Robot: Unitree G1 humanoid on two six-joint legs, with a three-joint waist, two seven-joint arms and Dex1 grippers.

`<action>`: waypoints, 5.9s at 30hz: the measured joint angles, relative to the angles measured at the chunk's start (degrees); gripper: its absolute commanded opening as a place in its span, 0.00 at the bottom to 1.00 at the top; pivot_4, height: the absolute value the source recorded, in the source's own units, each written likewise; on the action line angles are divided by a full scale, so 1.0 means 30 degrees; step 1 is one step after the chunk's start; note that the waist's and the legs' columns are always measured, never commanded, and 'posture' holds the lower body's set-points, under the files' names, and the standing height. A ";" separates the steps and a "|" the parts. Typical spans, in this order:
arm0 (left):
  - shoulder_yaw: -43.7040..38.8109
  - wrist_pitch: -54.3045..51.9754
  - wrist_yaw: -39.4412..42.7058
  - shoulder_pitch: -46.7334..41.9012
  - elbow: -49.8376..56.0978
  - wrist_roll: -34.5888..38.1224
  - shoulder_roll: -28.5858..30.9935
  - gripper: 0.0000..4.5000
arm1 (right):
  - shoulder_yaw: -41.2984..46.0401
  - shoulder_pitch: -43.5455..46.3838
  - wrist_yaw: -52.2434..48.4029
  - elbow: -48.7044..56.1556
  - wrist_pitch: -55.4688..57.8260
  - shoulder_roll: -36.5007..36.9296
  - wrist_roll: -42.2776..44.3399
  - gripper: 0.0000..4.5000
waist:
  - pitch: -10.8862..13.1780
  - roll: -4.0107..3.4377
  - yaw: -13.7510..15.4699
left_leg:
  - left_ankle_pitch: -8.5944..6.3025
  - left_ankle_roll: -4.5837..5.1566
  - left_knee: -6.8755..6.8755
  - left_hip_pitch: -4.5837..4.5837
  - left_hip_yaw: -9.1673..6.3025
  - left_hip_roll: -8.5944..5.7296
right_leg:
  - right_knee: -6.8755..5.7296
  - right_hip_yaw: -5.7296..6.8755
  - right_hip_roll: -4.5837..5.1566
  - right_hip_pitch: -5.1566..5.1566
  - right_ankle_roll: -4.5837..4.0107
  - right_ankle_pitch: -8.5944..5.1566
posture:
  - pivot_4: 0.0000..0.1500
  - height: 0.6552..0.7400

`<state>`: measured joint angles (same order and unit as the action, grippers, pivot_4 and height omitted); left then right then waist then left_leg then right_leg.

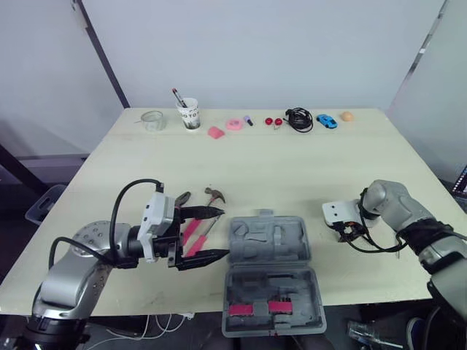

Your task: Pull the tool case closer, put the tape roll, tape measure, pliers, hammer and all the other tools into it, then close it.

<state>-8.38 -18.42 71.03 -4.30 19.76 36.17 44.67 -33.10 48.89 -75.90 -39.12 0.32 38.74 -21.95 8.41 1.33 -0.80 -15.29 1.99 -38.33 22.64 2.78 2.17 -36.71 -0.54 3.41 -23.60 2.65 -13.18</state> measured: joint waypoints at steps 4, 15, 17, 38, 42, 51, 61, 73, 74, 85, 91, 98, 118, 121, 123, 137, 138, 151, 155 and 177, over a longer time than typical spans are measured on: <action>0.0004 0.0494 -0.0051 0.0017 0.0000 -0.0175 -0.0144 1.00 | 0.0001 0.0293 -0.0071 -0.0450 -0.0307 -0.0200 -0.0221 0.01 | 0.0000 -0.0001 0.0003 | 0.0000 0.0000 -0.0001 0.0000 0.0002 0.0000 | -0.0002 -0.0002 -0.0001 0.0000 -0.0001 0.0001 | 1.00 1.00; -0.0060 0.1442 -0.0245 0.0983 -0.0199 -0.0726 -0.0522 1.00 | -0.0001 0.1038 -0.2535 0.2068 -0.0282 0.0041 -0.0889 0.01 | 0.0040 -0.0065 -0.0098 | 0.0000 0.0000 0.0002 -0.0021 -0.0015 0.0023 | -0.0014 -0.0029 -0.0024 -0.0007 0.0035 0.0023 | 1.00 1.00; -0.0256 0.1622 -0.0412 0.1403 -0.0213 -0.0750 -0.0523 1.00 | 0.0000 0.1683 -0.3195 0.3567 0.0172 -0.0280 -0.0905 0.01 | 0.0041 -0.0069 -0.0103 | 0.0000 0.0000 0.0005 -0.0027 -0.0019 0.0037 | -0.0018 -0.0029 -0.0043 -0.0008 0.0032 0.0022 | 1.00 1.00; -0.5408 0.1357 -0.5435 0.8388 0.1675 0.0043 -0.2875 1.00 | -0.3125 0.6028 -0.2007 0.1327 0.1754 -1.0373 -0.2076 0.01 | 0.0050 -0.0082 -0.0013 | 0.0003 -0.0021 0.0013 -0.0014 -0.0062 0.0037 | -0.0021 0.0006 -0.0028 -0.0014 -0.0025 0.0003 | 1.00 1.00; -0.5686 0.1316 -0.5876 0.8917 0.2170 0.0256 -0.3103 1.00 | -0.3309 0.6092 -0.1350 0.0114 0.1544 -1.1292 -0.2230 0.01 | 0.0054 -0.0085 -0.0110 | 0.0003 -0.0029 0.0016 -0.0009 -0.0067 0.0031 | -0.0020 0.0019 -0.0006 -0.0019 -0.0026 0.0004 | 1.00 1.00; -0.5969 0.1263 -0.6462 0.9197 0.2208 0.0322 -0.3124 1.00 | -0.3689 0.6188 0.0058 -0.1974 0.0583 -1.2770 -0.2407 0.01 | 0.0061 -0.0088 -0.0438 | 0.0005 -0.0036 0.0039 -0.0011 -0.0089 0.0028 | -0.0020 0.0043 0.0009 -0.0021 -0.0029 0.0003 | 1.00 1.00; -0.5941 0.1233 -0.6462 0.9194 0.2207 0.0160 -0.3013 1.00 | -0.3686 0.6210 0.0990 -0.3115 0.0060 -1.3063 -0.2543 0.01 | 0.0065 -0.0091 -0.0528 | 0.0003 -0.0040 0.0048 -0.0011 -0.0094 0.0031 | -0.0020 0.0046 0.0021 -0.0024 -0.0030 0.0003 | 1.00 1.00; -0.5940 0.1195 -0.6225 0.9327 0.2206 -0.0013 -0.2926 1.00 | -0.3612 0.6664 0.1663 -0.3509 -0.0209 -1.3102 -0.2602 0.48 | 0.0069 -0.0096 -0.0529 | 0.0001 -0.0043 0.0055 -0.0011 -0.0100 0.0037 | -0.0018 0.0055 0.0048 -0.0025 -0.0030 0.0002 | 1.00 1.00; -0.5941 0.1195 -0.6221 0.9327 0.2206 -0.0013 -0.2924 1.00 | -0.3611 0.6674 0.1665 -0.3508 -0.0209 -1.3103 -0.2601 0.48 | 0.0069 -0.0096 -0.0529 | 0.0001 -0.0042 0.0055 -0.0011 -0.0101 0.0038 | -0.0018 0.0057 0.0050 -0.0025 -0.0030 0.0002 | 1.00 1.00; -0.5878 0.1193 -0.5818 0.9032 0.1773 -0.0182 -0.2608 1.00 | -0.2837 0.6669 0.1769 -0.3025 0.0251 -1.2886 -0.2069 0.48 | 0.0074 -0.0097 -0.0527 | 0.0000 -0.0043 0.0061 -0.0005 -0.0111 0.0039 | -0.0015 0.0065 0.0065 -0.0026 -0.0029 0.0003 | 1.00 1.00; -0.5254 0.1191 -0.5621 0.8778 0.1446 -0.0223 -0.2586 1.00 | 0.0191 0.4946 0.1468 0.0783 0.2104 -1.1429 0.0323 0.48 | 0.0059 -0.0072 -0.0498 | 0.0000 -0.0042 0.0060 0.0012 -0.0155 0.0032 | -0.0011 0.0112 0.0108 -0.0017 -0.0027 0.0004 | 1.00 1.00; -0.5221 0.1187 -0.5137 0.8233 0.1370 -0.0154 -0.2429 1.00 | 0.2915 0.0902 0.3115 0.3883 0.4914 -1.1353 0.3193 0.48 | 0.0061 -0.0076 -0.0524 | 0.0001 -0.0041 0.0066 0.0016 -0.0165 0.0030 | -0.0015 0.0121 0.0119 -0.0018 -0.0028 0.0006 | 1.00 1.00; -0.5208 0.0830 -0.4522 0.7499 0.0679 -0.0159 -0.1883 1.00 | 0.4073 -0.1940 0.7061 -0.0175 0.2727 -1.2483 0.5763 0.48 | 0.0067 -0.0079 -0.0540 | 0.0002 -0.0039 0.0075 0.0015 -0.0170 0.0025 | -0.0011 0.0124 0.0092 -0.0017 -0.0026 0.0005 | 1.00 1.00; -0.5210 0.0828 -0.4505 0.7496 0.0680 -0.0158 -0.1878 1.00 | 0.4065 -0.1763 0.7224 -0.0892 0.2471 -1.2396 0.5688 0.48 | 0.0066 -0.0079 -0.0540 | 0.0002 -0.0038 0.0075 0.0014 -0.0170 0.0026 | -0.0012 0.0123 0.0090 -0.0017 -0.0026 0.0005 | 1.00 1.00; -0.5209 0.0824 -0.4505 0.7490 0.0681 -0.0158 -0.1874 1.00 | 0.3879 -0.1415 0.7299 -0.1400 0.2215 -1.2266 0.5373 0.48 | 0.0065 -0.0078 -0.0543 | 0.0002 -0.0039 0.0075 0.0012 -0.0169 0.0027 | -0.0012 0.0122 0.0090 -0.0017 -0.0026 0.0005 | 1.00 1.00; -0.5169 0.0820 -0.4424 0.7435 0.0681 -0.0174 -0.1867 1.00 | 0.4664 -0.2185 0.6411 0.3317 0.3187 -1.2052 0.7140 0.48 | 0.0066 -0.0079 -0.0524 | 0.0002 -0.0038 0.0075 0.0014 -0.0180 0.0038 | -0.0012 0.0123 0.0093 -0.0015 -0.0024 0.0006 | 1.00 1.00; -0.5159 0.0820 -0.4423 0.7417 0.0680 -0.0174 -0.1867 1.00 | 0.4730 -0.2252 0.6326 0.3869 0.3344 -1.2004 0.7350 0.48 | 0.0065 -0.0078 -0.0523 | 0.0002 -0.0038 0.0075 0.0014 -0.0182 0.0039 | -0.0012 0.0124 0.0094 -0.0015 -0.0024 0.0006 | 1.00 1.00; -0.5333 0.0828 -0.4969 0.7508 0.0396 0.0003 -0.2401 1.00 | 0.9687 -0.7956 0.7846 1.2887 0.5391 -0.7473 1.0974 0.48 | 0.0038 -0.0031 -0.0348 | 0.0000 -0.0035 0.0079 0.0034 -0.0176 0.0020 | 0.0023 0.0132 0.0129 -0.0011 -0.0020 0.0001 | 1.00 1.00; -0.5776 0.0858 -0.5397 0.7569 -0.0365 0.0007 -0.2846 1.00 | 1.2012 -1.1098 0.8755 1.4328 0.5212 -0.5681 1.1657 0.48 | 0.0039 -0.0033 -0.0218 | 0.0000 -0.0033 0.0078 0.0032 -0.0165 0.0021 | 0.0033 0.0127 0.0109 -0.0008 -0.0018 -0.0001 | 1.00 1.00; -0.7169 0.4089 -0.6237 0.8986 -0.6878 -0.1881 -0.3783 1.00 | 2.1113 -2.4806 1.1186 1.5536 0.1982 -0.5273 1.5431 0.99 | 0.0011 -0.0015 0.0009 | -0.0014 -0.0032 0.0088 0.0000 -0.0090 0.0079 | 0.0088 0.0057 0.0216 -0.0025 0.0050 -0.0042 | 1.00 1.00</action>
<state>-29.89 -6.15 52.32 22.66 -0.87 30.53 33.32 30.24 -25.52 -42.34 7.49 6.27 22.92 24.34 8.45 1.28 -0.77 -15.33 1.90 -38.07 22.64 2.51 2.41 -36.44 -0.37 4.06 -23.67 2.80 -13.31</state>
